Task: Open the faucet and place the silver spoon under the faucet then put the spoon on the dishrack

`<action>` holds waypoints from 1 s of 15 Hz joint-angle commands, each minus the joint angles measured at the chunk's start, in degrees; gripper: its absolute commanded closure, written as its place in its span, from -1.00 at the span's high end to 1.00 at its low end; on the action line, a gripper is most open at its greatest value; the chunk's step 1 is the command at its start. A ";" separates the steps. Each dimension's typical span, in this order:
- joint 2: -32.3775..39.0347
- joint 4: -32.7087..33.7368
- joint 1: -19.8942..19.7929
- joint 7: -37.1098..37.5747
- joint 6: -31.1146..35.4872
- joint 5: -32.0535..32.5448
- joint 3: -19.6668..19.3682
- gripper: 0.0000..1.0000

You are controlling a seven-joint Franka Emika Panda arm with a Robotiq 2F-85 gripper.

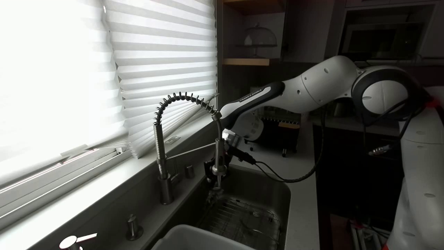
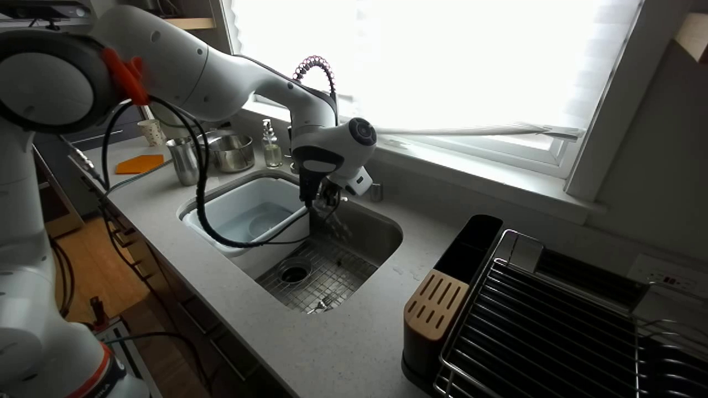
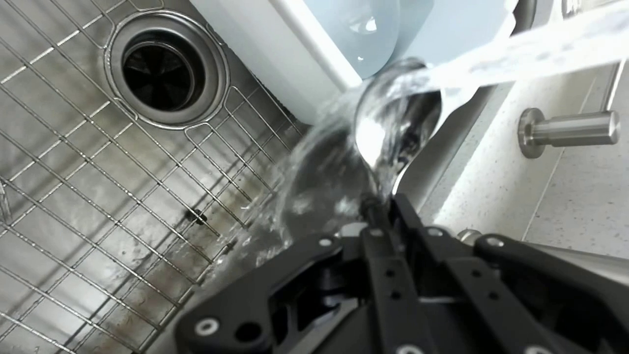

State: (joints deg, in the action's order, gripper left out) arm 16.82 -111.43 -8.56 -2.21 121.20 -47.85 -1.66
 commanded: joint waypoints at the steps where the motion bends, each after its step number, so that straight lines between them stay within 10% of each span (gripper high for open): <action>1: 0.26 0.08 0.12 0.21 -1.52 -0.96 -0.68 -0.96; 15: -7.24 -3.01 -0.34 13.49 -2.48 17.11 -6.94 -0.96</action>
State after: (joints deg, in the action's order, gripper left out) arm 13.83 -111.71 -8.77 7.43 119.92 -35.79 -7.19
